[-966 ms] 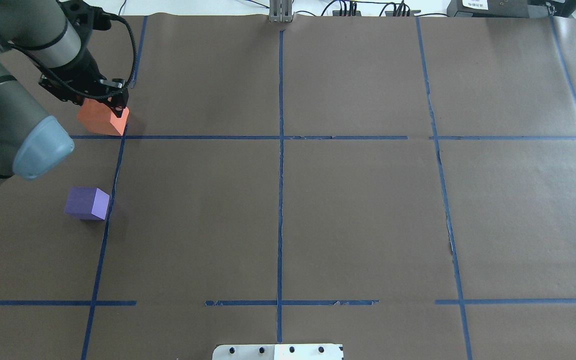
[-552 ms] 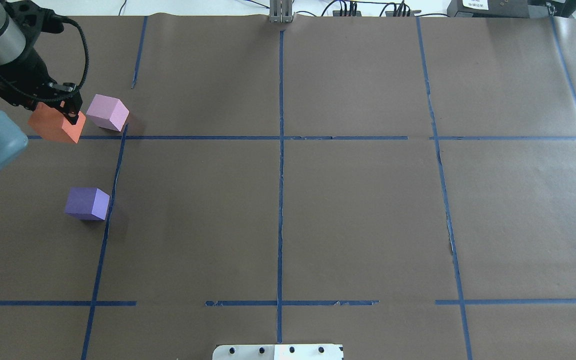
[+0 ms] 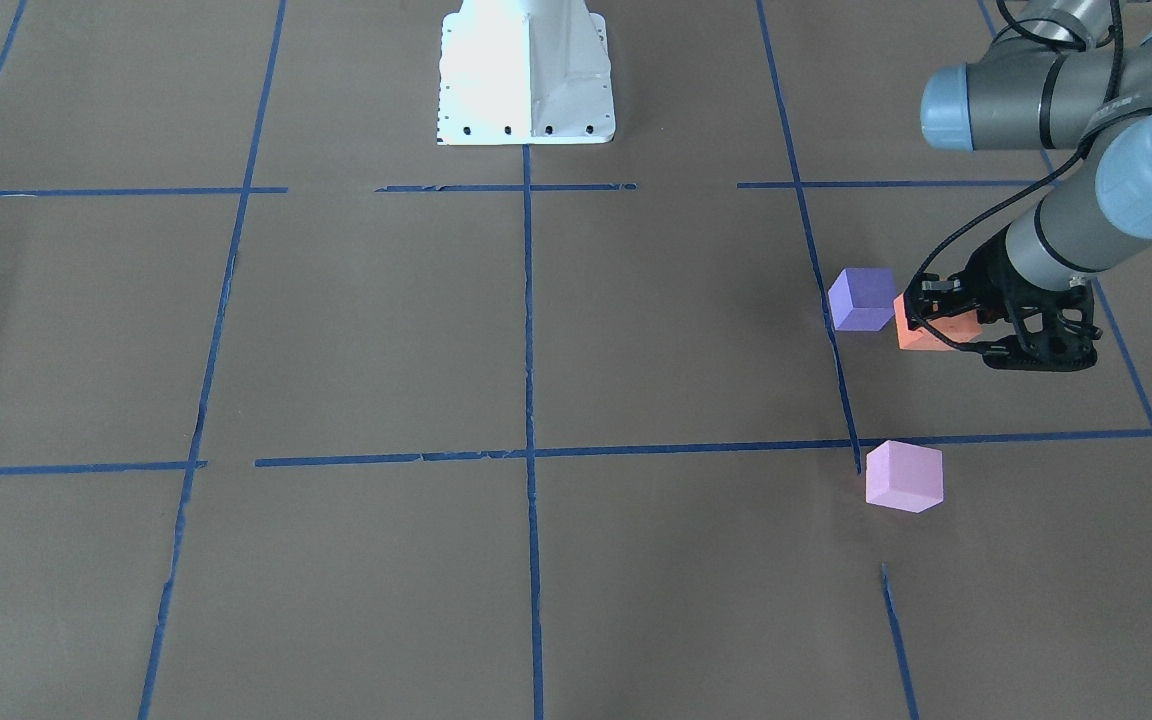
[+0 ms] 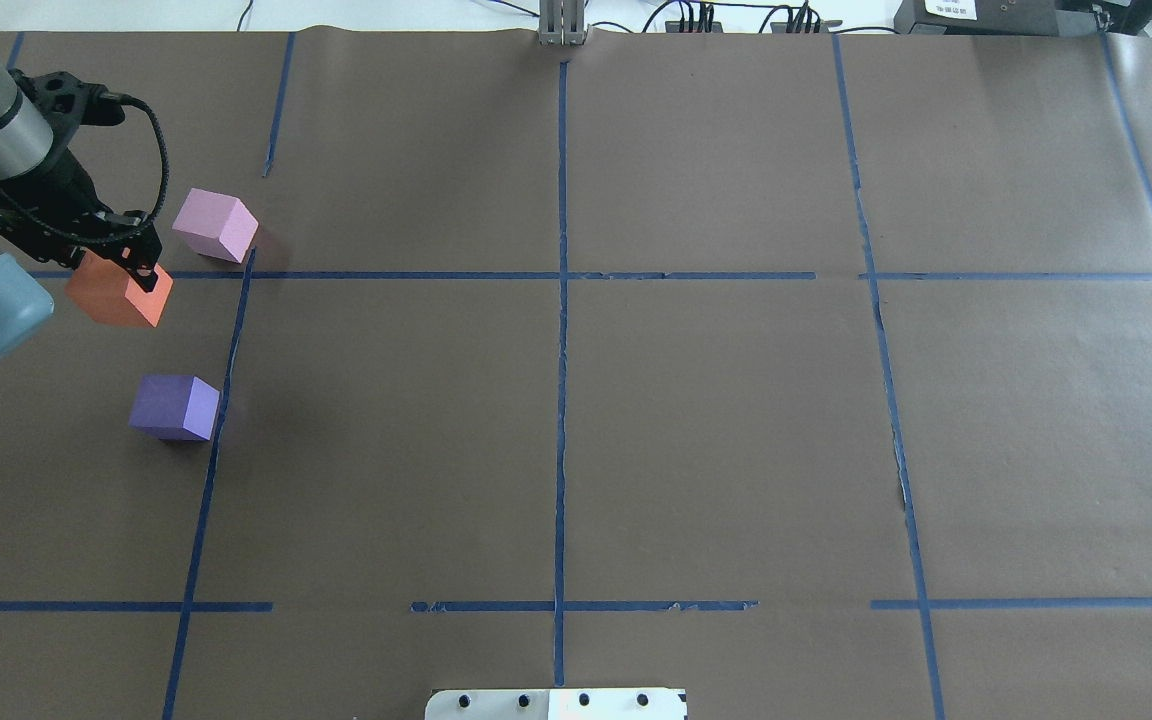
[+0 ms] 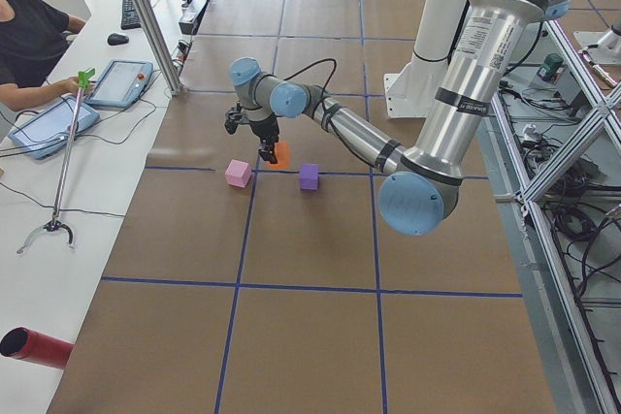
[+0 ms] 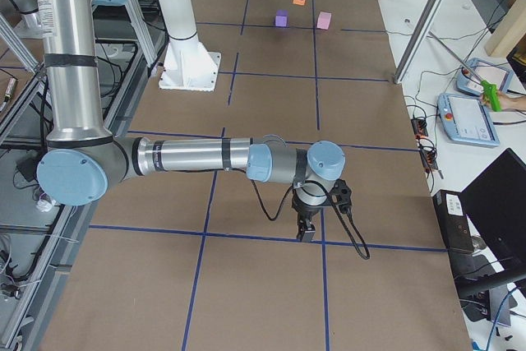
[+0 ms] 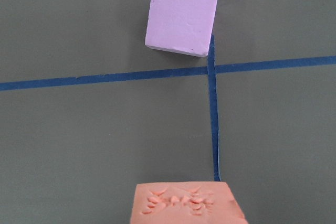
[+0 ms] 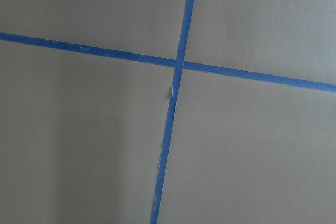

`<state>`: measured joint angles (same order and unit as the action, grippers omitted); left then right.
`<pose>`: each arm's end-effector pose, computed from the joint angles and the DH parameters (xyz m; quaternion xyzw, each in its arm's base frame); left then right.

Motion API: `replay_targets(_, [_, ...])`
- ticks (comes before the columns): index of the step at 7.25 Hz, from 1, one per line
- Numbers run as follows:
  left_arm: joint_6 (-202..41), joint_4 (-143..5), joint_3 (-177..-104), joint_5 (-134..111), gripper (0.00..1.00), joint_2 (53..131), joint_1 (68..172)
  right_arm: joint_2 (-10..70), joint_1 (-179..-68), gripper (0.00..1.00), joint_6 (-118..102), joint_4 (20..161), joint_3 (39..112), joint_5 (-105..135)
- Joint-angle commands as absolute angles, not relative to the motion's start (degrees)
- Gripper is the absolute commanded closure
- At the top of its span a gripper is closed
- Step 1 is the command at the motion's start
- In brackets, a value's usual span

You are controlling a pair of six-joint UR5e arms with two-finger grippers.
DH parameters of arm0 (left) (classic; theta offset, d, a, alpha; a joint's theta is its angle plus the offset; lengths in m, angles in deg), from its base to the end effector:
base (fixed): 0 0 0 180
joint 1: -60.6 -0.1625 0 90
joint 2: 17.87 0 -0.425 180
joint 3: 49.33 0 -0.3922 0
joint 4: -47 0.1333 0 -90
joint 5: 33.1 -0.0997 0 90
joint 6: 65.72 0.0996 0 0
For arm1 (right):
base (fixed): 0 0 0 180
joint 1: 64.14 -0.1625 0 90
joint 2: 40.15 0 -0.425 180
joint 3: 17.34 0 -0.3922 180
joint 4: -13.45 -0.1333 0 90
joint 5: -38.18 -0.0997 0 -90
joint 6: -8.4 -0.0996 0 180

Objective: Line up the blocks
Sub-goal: 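Carry the orange cube toward the gap between the lilac and purple cubes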

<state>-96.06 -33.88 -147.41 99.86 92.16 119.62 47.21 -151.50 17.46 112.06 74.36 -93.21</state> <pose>0.2576 -0.5562 0.4135 -0.0521 0.3890 0.0655 0.9174 0.0441 -0.5071 0.6393 -0.0150 -0.3545 -0.0822 0.9313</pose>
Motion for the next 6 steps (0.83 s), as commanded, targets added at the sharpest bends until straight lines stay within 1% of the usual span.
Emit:
replay_targets(1, [-99.18, -41.99, -141.02, 101.81, 1.00, 92.51, 117.83, 47.21, -151.50, 0.00, 17.46, 112.07, 74.33, -93.21])
replay_targets(2, [-100.95, -44.82, -139.43, 101.81, 1.00, 92.60, 117.47, 47.21, -151.50, 0.00, 17.46, 112.07, 74.33, -93.21])
replay_targets(6, [-101.58, -48.71, -135.74, 101.46, 1.00, 93.30, 116.23, 47.21, -151.50, 0.00, 17.54, 112.07, 74.41, -93.21])
